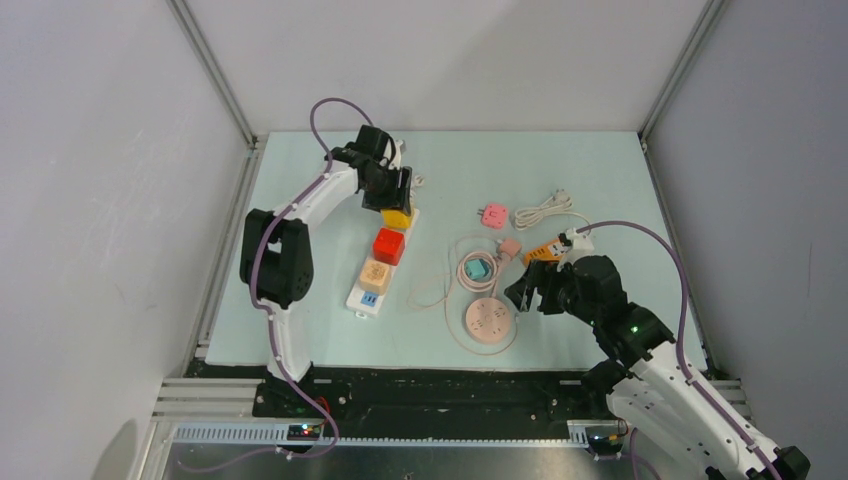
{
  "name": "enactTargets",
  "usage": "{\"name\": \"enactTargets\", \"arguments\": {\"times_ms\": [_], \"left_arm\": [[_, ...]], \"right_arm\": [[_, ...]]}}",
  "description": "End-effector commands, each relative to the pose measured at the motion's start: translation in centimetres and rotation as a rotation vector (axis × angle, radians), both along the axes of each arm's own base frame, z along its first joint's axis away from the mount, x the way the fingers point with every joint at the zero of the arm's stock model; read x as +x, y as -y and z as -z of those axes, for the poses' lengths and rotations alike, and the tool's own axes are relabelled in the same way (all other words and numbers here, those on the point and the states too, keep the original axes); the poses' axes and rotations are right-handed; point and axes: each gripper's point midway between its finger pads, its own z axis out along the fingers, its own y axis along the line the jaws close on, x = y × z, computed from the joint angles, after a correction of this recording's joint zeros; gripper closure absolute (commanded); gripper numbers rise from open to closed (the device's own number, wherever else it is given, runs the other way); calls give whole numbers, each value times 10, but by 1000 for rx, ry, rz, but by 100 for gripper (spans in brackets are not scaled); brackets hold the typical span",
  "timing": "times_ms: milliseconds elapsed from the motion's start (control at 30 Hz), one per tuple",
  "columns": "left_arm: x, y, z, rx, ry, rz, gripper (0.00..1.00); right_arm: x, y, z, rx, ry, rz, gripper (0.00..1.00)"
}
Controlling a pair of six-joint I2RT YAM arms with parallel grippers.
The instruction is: Insert the plug
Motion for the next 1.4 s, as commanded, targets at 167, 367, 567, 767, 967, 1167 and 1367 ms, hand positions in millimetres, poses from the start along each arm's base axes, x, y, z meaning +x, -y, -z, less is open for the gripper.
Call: {"name": "enactTargets", "arguments": {"times_ms": [167,367,567,767,967,1167,1367], "left_arm": [[15,-1,-30,2,110,29,100],[19,-1,-24,8,109,32,100],[14,1,-12,4,81,34,100],[12,9,-9,-23,66,41,100],[9,7,0,-15,41,33,100],[6,2,9,12,27,21,100],[7,6,13,-6,11,21,100]], "right_arm": [[3,-2,-6,19,33,-10,10],[4,-2,-6,18,32,-9,10],[3,-3,-6,18,32,-13,10],[4,-2,-6,17,31,-11,10],[4,-2,-6,18,31,-10,11],[4,-2,-6,18,30,-11,10],[4,-2,-6,18,31,-11,11]]}}
